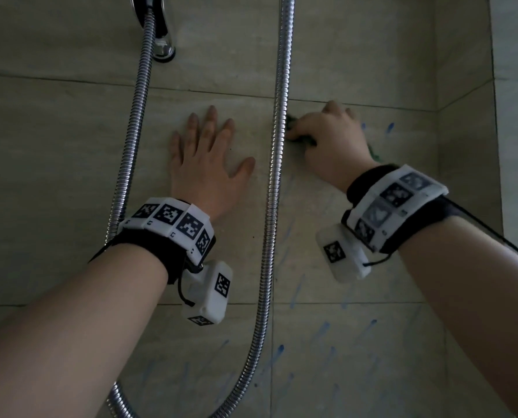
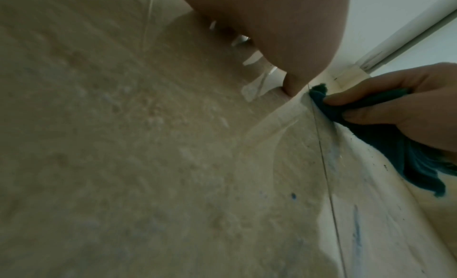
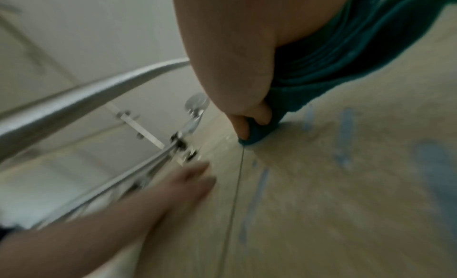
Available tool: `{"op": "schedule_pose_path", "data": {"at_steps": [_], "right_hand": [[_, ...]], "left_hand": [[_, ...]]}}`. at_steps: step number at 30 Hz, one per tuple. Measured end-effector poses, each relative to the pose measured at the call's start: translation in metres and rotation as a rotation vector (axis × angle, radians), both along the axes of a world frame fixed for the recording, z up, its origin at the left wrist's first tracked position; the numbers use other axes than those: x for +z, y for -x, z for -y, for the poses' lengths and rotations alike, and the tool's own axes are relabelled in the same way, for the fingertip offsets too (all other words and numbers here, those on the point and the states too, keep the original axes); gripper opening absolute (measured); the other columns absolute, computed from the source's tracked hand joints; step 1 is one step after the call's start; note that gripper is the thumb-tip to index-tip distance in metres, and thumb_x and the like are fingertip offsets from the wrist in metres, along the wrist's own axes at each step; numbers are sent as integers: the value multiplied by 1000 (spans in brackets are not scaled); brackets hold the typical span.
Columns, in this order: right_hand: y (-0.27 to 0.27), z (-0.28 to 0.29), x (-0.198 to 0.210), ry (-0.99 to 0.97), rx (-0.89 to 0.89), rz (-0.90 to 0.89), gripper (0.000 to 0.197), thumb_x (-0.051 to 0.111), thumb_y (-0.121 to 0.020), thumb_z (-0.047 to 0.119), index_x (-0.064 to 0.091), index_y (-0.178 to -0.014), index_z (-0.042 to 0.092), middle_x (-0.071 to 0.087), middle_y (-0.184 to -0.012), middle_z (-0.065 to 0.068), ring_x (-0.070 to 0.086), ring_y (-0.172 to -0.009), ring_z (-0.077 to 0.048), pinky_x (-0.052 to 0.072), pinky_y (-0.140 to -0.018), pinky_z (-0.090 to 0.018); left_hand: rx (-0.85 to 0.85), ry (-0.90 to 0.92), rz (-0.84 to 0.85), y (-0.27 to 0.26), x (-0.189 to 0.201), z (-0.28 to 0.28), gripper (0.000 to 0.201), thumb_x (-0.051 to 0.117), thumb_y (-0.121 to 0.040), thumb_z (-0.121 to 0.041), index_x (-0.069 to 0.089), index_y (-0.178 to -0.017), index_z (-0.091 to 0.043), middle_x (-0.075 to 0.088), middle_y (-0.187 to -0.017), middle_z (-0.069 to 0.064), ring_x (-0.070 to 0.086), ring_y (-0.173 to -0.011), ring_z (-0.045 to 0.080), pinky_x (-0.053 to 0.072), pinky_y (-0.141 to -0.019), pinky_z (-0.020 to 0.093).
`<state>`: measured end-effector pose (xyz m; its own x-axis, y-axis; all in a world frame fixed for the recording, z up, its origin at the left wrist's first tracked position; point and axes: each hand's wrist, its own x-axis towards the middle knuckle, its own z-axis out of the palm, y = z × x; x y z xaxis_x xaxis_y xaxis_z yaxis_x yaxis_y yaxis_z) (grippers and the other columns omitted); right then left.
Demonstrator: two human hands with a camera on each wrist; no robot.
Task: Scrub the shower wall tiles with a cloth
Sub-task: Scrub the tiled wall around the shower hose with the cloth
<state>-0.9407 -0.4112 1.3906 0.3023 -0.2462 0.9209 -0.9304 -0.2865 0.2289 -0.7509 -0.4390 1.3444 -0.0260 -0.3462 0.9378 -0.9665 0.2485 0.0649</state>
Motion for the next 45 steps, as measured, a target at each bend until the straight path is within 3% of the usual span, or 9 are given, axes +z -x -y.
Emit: {"op": "schedule_pose_path", "data": {"at_steps": [7,13,19,25,29,34,38,42,45], "right_hand": [[8,-1,-47,56,29,-577,44,27,-61,16,71,-69,17,66,-71,6,50,-66,-25,32,-63,-27],[9,-3,-15,63,-20,-77,34,45,-78,10,74,-95,12,70,-96,-4,50,-88,-33,22,-71,-31],[2,0,-58,50,70,-455,48,24,-63,18,71,-73,17,64,-69,6,52,-64,-25,29,-61,-25],[19,-3,-8,5,-97,-71,34,44,-85,11,69,-108,15,66,-107,0,46,-99,-30,19,-73,-29],[14,-2,-48,77,128,-430,38,33,-61,11,69,-71,14,63,-69,0,54,-66,-28,34,-57,-27],[26,-11,-47,59,60,-555,32,50,-52,3,70,-72,18,65,-68,3,53,-60,-26,42,-53,-32],[24,-15,-22,16,-101,-172,30,46,-83,5,70,-98,17,66,-97,0,51,-92,-30,35,-75,-35],[20,-1,-41,45,137,-460,34,40,-62,3,70,-73,15,68,-78,2,55,-66,-28,38,-57,-30],[28,-7,-21,69,-104,-411,42,40,-82,3,69,-106,21,66,-113,4,54,-90,-30,38,-71,-37]], "left_hand": [[-22,13,5,0,-1,-1,70,34,-95,-55,8,-154,-26,-12,-161,-3,-14,-147,21,-10,-118,45],[6,-16,11,-1,1,-3,71,30,-96,-58,4,-154,-27,-15,-160,-3,-16,-147,20,-11,-118,43],[-3,6,-8,3,0,-5,69,35,-95,-55,10,-153,-26,-10,-161,-3,-13,-147,21,-9,-119,45],[-59,-50,-31,10,12,-13,70,43,-96,-48,10,-153,-25,-11,-161,-4,-13,-147,22,-7,-119,44],[-93,-54,27,21,26,-13,71,42,-97,-44,2,-154,-27,-13,-161,-3,-14,-147,22,-8,-119,42],[-33,-95,99,41,44,-10,69,33,-99,-50,-1,-154,-27,-11,-161,-4,-15,-147,24,-9,-118,45],[-58,-68,89,47,44,-13,64,38,-100,-44,8,-154,-27,-6,-162,0,-12,-147,24,-7,-119,45],[-74,-101,172,44,58,-18,64,37,-100,-47,7,-154,-28,-13,-161,-5,-15,-147,20,-9,-118,39],[-43,-103,238,40,68,-14,67,37,-99,-48,5,-154,-27,-15,-160,-7,-16,-147,18,-9,-119,40]]}}
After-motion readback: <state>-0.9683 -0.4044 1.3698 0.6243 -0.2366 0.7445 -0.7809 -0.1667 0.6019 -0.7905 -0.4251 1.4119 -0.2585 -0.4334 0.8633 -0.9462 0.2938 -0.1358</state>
